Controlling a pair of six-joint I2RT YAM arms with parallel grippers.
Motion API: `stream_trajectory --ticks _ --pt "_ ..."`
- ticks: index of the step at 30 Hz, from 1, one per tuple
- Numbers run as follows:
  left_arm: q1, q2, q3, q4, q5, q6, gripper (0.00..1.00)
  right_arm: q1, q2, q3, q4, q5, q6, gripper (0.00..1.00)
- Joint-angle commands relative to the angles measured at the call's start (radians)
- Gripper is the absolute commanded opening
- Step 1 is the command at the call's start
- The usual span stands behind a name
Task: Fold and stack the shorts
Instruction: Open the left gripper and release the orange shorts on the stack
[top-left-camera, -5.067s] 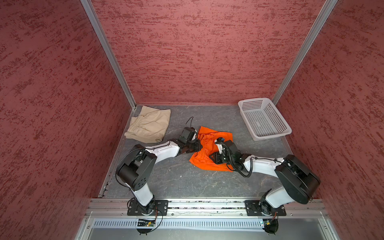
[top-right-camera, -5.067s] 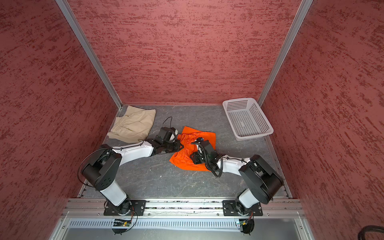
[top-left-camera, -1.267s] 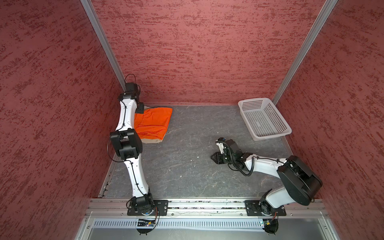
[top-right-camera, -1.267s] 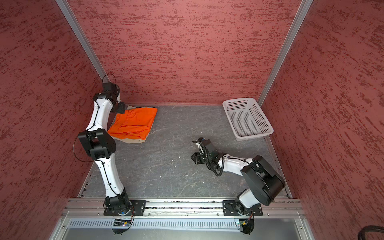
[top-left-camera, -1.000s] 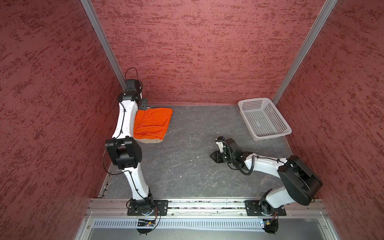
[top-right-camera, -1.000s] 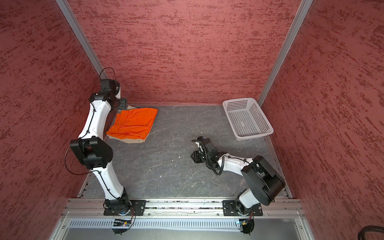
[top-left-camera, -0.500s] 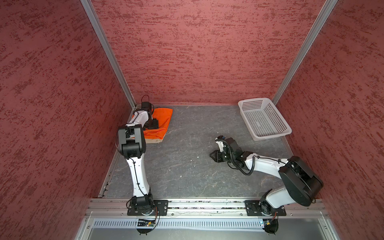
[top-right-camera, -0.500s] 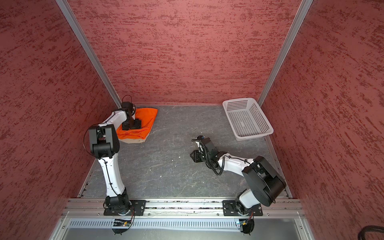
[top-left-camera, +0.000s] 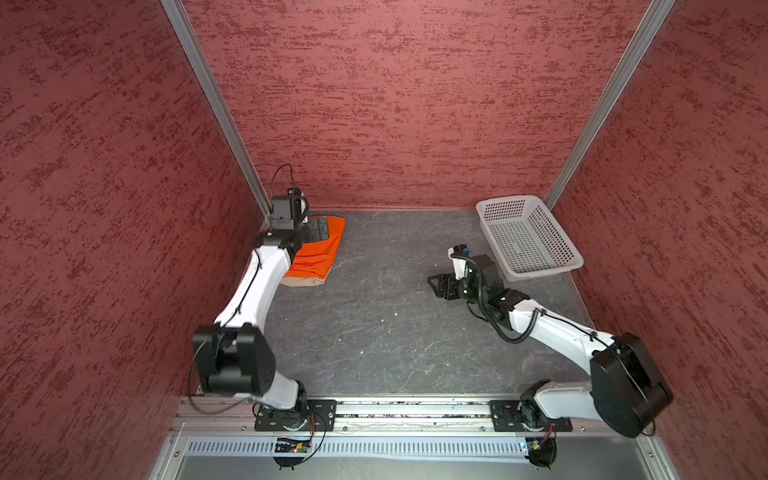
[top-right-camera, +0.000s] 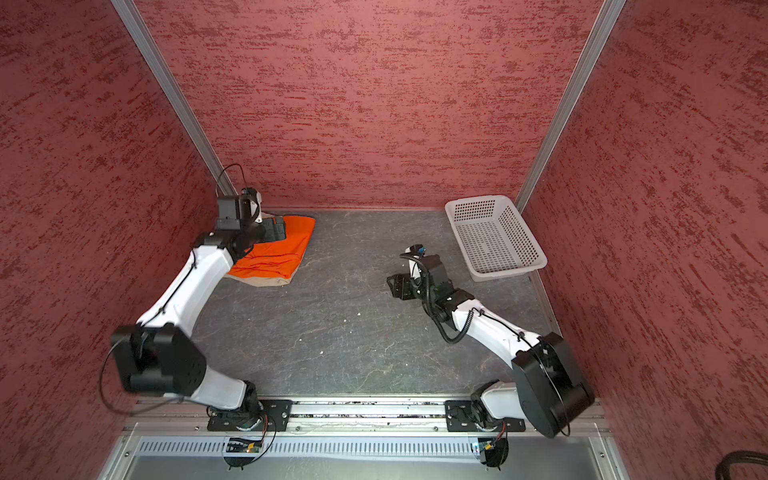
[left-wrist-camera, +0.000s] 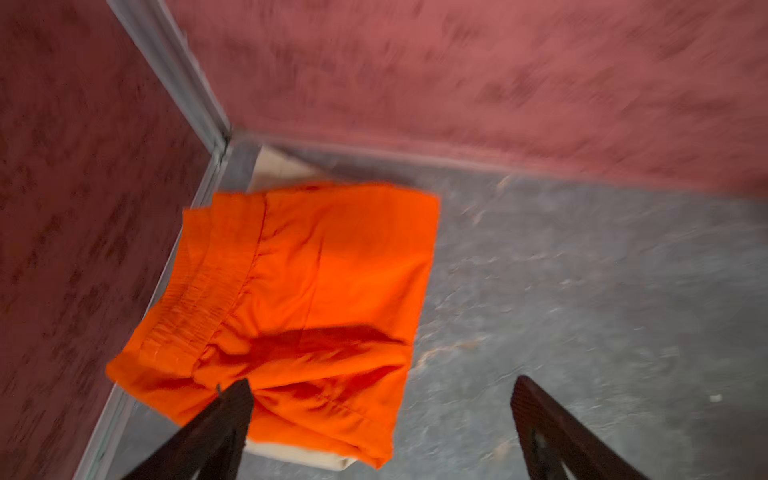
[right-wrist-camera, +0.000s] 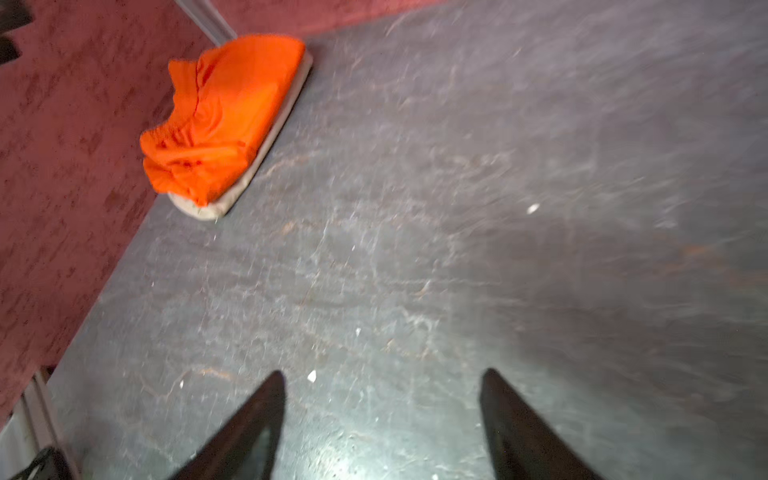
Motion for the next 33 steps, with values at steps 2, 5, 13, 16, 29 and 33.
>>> stream_trajectory --ticks 2,5,13,16,29,33 --pt "-0.009 -0.162 -0.349 0.35 -0.003 -0.048 1.0 -0.171 -0.072 -0.017 0.013 0.11 -0.093 0.99" --pt "-0.013 -0.247 -0.566 0.528 -0.052 -0.005 1.0 -0.279 -0.119 -0.113 0.142 0.162 -0.134 0.99" --pt "0.01 -0.094 -0.953 1.216 -0.052 0.086 1.0 -0.433 -0.149 -0.35 0.47 0.293 -0.232 0.99" --pt "0.009 0.015 -0.933 1.329 -0.01 0.117 1.0 -0.442 -0.123 -0.438 0.614 0.327 -0.259 0.99" --pt "0.064 0.169 -0.865 1.319 -0.056 0.027 1.0 -0.481 0.248 -0.543 1.289 0.152 -0.351 0.99" --pt "0.061 0.173 -0.866 1.331 -0.058 0.029 1.0 -0.486 0.228 -0.487 1.146 0.204 -0.326 0.99"
